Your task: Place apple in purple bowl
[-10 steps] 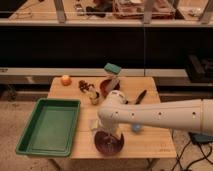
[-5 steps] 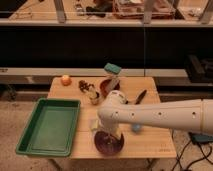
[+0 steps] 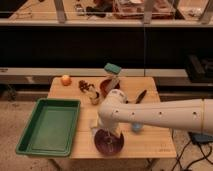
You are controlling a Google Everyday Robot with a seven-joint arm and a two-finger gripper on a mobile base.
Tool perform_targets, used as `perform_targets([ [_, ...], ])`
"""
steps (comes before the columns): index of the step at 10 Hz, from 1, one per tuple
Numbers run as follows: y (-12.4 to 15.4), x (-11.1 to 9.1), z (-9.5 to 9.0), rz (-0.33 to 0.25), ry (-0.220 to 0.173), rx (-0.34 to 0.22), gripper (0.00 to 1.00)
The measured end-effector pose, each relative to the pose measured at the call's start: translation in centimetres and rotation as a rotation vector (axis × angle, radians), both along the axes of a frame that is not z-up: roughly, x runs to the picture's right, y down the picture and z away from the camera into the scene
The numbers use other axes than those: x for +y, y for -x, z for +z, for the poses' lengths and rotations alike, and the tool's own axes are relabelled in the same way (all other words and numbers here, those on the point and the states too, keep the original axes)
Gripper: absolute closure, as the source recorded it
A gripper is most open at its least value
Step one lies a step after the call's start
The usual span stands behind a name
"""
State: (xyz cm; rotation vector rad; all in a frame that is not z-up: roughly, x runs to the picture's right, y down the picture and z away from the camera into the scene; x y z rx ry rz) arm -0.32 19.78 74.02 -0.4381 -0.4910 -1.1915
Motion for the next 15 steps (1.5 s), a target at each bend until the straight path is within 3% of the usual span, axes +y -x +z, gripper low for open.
perform_targets([
  [3,0.8,-5.7,2.7,0.025,-0.061,-0.009,0.2],
  [6,2.0,-13.0,5.5,0.044,-0.138,-0.015,0.2],
  [8,3.0,-18.2,5.0,0.068,-0.205,-0.042,0.2],
  [10,4.0,-22.0,4.3,0.104,-0.262,-0.082,0.2],
  [11,5.4,-23.8,4.4,0.133,-0.301,-0.142,0.2],
  [13,7.8,-24.9,4.8,0.164,-0.359,-0.24,0.2],
  [15,11.8,-24.5,6.3,0.12,-0.439,-0.248,0.2],
])
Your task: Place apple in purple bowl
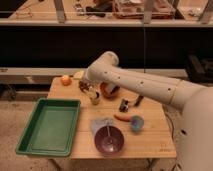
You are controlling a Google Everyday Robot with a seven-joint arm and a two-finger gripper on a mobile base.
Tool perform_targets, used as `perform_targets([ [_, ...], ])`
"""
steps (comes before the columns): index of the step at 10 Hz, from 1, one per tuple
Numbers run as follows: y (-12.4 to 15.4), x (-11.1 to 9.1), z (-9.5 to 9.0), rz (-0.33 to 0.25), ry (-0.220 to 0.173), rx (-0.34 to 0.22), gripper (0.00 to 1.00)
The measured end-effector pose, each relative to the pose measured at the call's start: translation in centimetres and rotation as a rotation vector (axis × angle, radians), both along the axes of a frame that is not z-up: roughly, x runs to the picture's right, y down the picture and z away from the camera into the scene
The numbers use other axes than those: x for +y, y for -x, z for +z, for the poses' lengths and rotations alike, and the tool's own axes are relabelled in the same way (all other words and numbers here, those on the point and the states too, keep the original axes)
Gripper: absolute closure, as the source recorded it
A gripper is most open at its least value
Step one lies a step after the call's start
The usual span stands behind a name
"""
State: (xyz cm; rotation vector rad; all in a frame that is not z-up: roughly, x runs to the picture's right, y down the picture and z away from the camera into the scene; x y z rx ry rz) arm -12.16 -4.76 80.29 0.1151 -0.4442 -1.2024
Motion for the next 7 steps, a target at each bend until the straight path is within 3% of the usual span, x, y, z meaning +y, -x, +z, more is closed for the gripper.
perform_targets([
  [3,3.9,0.3,4.0,-0.055,-0.11,0.063,0.2],
  [5,4.8,0.4,4.7,-0.067,-0.137,0.071,0.2],
  [7,4.7,0.3,4.8,-0.067,-0.139,0.074,0.2],
])
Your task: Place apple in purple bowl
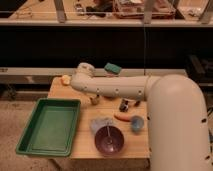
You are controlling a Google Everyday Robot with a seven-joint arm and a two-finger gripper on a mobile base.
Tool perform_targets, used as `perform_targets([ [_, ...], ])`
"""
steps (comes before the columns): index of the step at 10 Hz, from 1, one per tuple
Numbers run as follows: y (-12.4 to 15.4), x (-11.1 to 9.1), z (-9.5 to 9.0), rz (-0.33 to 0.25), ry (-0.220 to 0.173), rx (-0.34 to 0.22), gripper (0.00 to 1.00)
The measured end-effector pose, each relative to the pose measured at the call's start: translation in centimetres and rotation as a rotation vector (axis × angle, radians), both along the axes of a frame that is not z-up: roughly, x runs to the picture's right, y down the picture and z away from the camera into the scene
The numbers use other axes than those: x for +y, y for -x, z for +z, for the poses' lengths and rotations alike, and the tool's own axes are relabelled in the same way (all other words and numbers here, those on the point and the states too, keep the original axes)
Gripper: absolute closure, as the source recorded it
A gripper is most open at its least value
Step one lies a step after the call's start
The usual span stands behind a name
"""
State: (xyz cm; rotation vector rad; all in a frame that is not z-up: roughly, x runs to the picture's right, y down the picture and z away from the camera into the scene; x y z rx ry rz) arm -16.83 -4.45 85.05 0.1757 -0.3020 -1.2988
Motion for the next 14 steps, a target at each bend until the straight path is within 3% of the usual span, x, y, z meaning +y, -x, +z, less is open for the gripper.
perform_targets([
  [2,0.0,0.0,0.0,-0.001,-0.001,0.0,0.2],
  [4,0.7,-0.7,0.3,-0.014,-0.027,-0.03,0.2],
  [8,3.7,-4.4,4.0,-0.049,-0.061,-0.133,0.2],
  [10,3.5,-5.9,6.3,-0.063,-0.021,-0.131,0.2],
  [14,2.7,-7.0,8.9,-0.082,0.044,-0.136,0.2],
])
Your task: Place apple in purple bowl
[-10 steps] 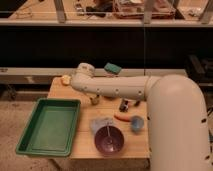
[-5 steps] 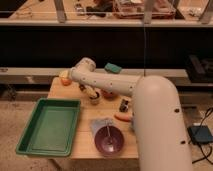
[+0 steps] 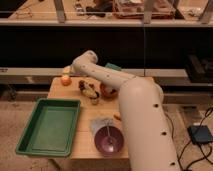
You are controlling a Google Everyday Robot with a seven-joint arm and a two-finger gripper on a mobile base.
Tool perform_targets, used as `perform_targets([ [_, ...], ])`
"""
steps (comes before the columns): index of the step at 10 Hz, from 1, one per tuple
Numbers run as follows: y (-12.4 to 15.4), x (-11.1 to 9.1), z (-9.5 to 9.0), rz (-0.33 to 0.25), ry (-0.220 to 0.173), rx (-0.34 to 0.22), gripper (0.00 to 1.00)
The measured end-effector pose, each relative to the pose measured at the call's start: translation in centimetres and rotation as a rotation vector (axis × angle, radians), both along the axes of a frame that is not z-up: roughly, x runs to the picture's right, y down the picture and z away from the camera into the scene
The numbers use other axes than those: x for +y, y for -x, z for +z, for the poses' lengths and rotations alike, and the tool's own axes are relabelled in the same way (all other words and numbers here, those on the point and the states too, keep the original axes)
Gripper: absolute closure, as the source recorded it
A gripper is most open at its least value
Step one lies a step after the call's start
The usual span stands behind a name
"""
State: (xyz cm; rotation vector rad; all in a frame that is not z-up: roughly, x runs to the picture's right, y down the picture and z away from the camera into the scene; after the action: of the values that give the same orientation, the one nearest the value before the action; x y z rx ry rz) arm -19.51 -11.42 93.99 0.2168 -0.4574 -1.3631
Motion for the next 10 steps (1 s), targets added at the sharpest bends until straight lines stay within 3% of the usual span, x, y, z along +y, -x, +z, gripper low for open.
perform_targets([
  [3,0.6,0.7,1.6,0.023,0.003,-0.033,0.2],
  [6,2.4,0.5,2.7,0.015,-0.047,-0.048,0.2],
  [10,2.6,0.1,3.5,0.021,-0.088,-0.051,0.2],
])
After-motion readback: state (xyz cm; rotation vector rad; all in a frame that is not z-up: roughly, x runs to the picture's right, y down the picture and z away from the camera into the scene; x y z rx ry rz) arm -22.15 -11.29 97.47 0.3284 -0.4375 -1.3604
